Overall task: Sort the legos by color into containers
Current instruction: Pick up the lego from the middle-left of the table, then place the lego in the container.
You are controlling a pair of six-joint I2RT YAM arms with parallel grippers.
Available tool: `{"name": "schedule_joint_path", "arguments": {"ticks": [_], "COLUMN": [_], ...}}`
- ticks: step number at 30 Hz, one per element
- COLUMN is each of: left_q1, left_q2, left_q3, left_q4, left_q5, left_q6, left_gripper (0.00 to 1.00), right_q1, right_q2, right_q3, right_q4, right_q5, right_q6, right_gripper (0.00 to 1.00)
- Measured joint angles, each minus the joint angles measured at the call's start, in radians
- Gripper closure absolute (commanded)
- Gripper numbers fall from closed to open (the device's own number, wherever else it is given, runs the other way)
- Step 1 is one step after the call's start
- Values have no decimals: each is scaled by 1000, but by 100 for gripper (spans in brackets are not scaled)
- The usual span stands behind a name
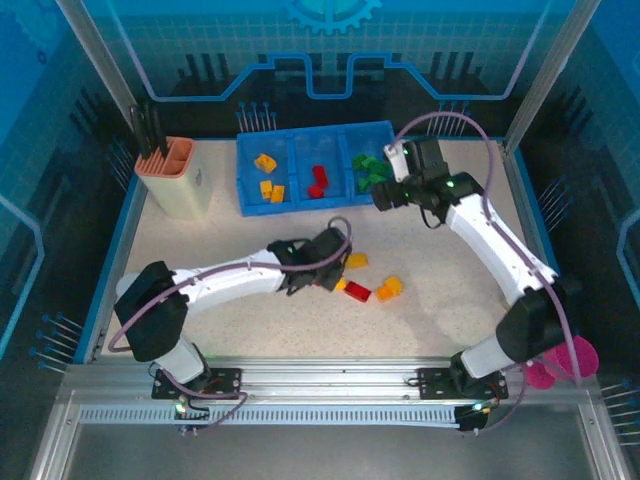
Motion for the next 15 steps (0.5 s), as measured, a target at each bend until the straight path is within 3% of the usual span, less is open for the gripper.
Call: {"name": "schedule_joint_path", "arguments": {"ticks": [7,15], "left_q1": [187,290], "left_q2": [52,386], "left_q3": [268,662], "left_q4": [9,-19], "left_q5": [11,-10], "left_q6": [122,192], "left_gripper": [84,85], "right_q1": [0,74], "right_q2": [-186,-237], "right_q3": [-283,-529], "right_q4": [27,99], "right_q5": [-114,-209], "right_q6": [165,336], "right_gripper": [13,14]}}
